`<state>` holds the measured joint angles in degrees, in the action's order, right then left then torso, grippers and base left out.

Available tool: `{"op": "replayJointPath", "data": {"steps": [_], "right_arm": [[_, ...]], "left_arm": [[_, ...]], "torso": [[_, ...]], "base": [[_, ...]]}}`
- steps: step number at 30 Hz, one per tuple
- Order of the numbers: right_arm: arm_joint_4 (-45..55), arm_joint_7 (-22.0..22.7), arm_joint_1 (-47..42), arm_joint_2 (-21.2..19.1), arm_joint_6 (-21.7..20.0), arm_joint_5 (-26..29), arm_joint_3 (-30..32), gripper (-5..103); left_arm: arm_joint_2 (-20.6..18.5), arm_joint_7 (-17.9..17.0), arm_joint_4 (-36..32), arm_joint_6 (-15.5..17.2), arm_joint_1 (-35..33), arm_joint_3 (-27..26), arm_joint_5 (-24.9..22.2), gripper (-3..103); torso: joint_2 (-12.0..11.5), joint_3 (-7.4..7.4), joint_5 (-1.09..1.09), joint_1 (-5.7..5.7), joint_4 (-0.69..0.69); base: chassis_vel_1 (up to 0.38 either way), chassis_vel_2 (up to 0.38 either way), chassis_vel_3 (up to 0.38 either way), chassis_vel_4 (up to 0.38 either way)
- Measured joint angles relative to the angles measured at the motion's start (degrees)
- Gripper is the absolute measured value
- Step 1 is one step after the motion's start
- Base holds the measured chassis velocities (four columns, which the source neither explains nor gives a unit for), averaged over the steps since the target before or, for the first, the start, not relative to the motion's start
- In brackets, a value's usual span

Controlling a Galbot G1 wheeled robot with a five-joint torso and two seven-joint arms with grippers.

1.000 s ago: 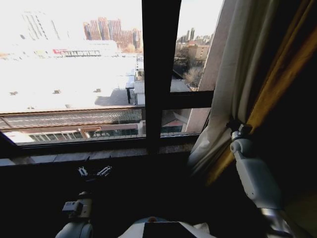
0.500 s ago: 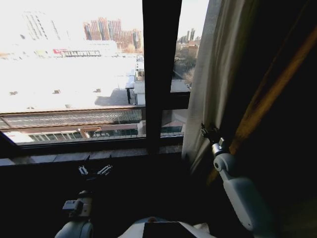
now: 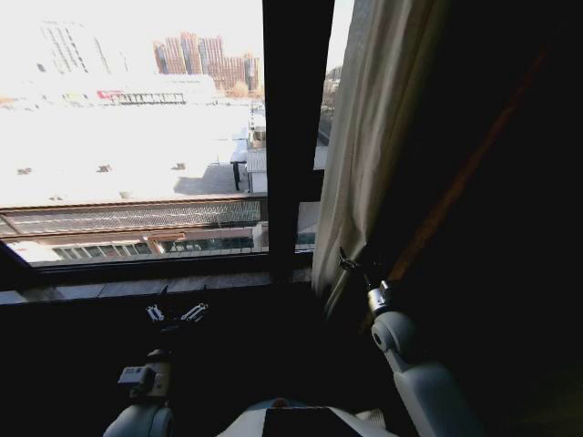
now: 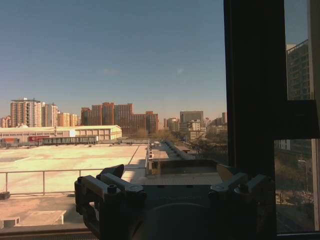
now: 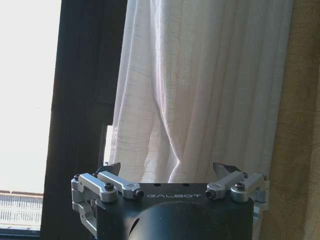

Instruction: Open the curtains by pulling them apart, changing their state from closed to fully open.

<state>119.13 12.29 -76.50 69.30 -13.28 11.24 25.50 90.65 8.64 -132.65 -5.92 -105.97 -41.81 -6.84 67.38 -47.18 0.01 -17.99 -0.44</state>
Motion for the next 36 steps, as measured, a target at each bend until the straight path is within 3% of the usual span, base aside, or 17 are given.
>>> {"op": "replayJointPath", "data": {"steps": [14,36], "right_arm": [[0.55,-0.47,-2.37,2.46,0.60,-5.35,-1.99,100],[0.82,-2.04,-3.96,3.29,1.19,-7.83,-2.68,100]], "left_arm": [[-0.80,-0.05,1.25,-1.15,-0.01,-0.33,-0.75,100],[0.01,-0.19,0.20,-0.86,0.11,-1.10,-1.47,100]], "torso": [[0.00,0.00,-0.01,0.00,0.01],[0.00,0.00,0.00,-0.01,0.00]], "base": [[0.158,0.162,-0.157,-0.163],[0.345,0.354,-0.350,-0.349]]}}
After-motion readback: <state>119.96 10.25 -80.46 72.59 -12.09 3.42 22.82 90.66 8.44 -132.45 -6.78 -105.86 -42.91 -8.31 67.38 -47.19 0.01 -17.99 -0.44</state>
